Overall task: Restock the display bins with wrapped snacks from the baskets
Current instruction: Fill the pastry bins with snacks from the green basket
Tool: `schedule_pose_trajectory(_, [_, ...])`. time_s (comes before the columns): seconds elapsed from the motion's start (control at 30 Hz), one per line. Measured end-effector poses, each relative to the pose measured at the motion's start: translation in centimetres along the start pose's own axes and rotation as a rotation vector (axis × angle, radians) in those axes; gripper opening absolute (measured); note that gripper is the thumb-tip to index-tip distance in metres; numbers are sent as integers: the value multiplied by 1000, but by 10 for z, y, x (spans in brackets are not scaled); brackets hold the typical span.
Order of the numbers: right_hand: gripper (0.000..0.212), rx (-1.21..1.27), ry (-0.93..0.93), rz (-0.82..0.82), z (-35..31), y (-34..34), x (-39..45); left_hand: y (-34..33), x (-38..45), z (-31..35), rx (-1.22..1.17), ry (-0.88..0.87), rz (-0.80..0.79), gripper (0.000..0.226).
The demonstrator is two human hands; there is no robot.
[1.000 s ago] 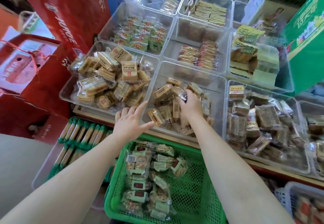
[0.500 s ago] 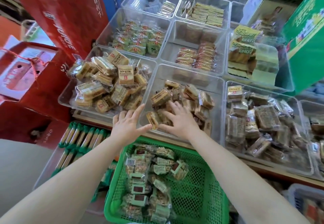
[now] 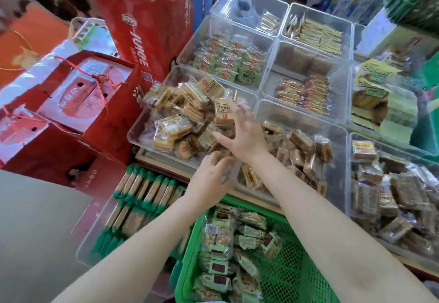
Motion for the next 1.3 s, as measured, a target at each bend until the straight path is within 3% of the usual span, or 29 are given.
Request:
schedule_pose_trajectory(0.1, [86, -159, -57, -119, -20, -12, 25, 20, -6, -19, 84, -71, 393, 30])
schedule_pose_trajectory(0.2, [64, -182, -139, -70, -24, -20, 37, 44, 3, -33, 275, 44, 571, 45])
schedule_pose_trajectory(0.3, [38, 27, -75, 69, -22, -13, 34, 64, 19, -46, 391, 268, 423, 66])
schedule_pose_trajectory(0.37, [31, 132, -38, 146, -20, 0, 23, 66, 29, -53, 372, 374, 274, 72])
schedule_pose_trajectory(0.43, [30, 262, -113, 215, -11, 14, 5, 59, 34, -58, 384, 388, 220, 75])
schedule_pose_trajectory(0.5, [26, 701, -328, 286, 6, 27, -12, 50, 33, -61, 442, 361, 201, 81])
schedule_pose_trajectory(0.6, [26, 1726, -593, 365, 25, 44, -33, 37, 32, -70, 476, 306, 248, 88])
schedule_pose_trajectory(0.67, [32, 1953, -627, 419, 38, 45, -43, 33, 32, -74, 458, 271, 307, 84])
schedule_pose_trajectory(0.73, [33, 1762, -605, 478, 45, 43, -48, 32, 33, -75, 439, 244, 339, 80])
schedule_pose_trajectory(0.83, [37, 727, -590, 522, 58, 34, -53, 30, 35, -75, 418, 224, 361, 78])
schedule_pose_trajectory(0.87, [40, 444, -526, 473, 63, 27, -51, 29, 35, -75, 418, 218, 369, 77])
schedule_pose_trajectory(0.93, [46, 148, -468, 151, 73, 9, -43, 30, 34, -76, 414, 211, 374, 77])
schedule_pose_trajectory(1.0, [56, -45, -517, -202, 79, -5, -37, 30, 33, -76, 408, 207, 374, 75])
schedule_pose_trajectory(1.03, [60, -92, -538, -263, 77, -6, -33, 30, 33, -76, 406, 206, 371, 75])
schedule_pose_trajectory(1.1, [59, -103, -526, -125, 59, 2, -26, 30, 33, -76, 406, 206, 363, 74])
schedule_pose_trajectory(1.17, [52, -109, -355, 136, 36, 6, -19, 30, 33, -78, 405, 206, 353, 74])
schedule_pose_trajectory(1.2, [50, -121, -248, 170, 27, 4, -15, 31, 33, -78, 401, 209, 350, 73])
schedule_pose_trajectory(1.3, [67, -309, -62, -88, 8, -9, -8, 35, 33, -76, 377, 201, 350, 73])
Point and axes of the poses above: each hand's wrist, its own x-axis towards the middle knuckle, its own y-axis out of the back of the hand, z = x × y, the point moved 1 cm from there along x, towards the middle knuckle, and after that the axes turned 7 degrees about -z, right-handed, at the moved point
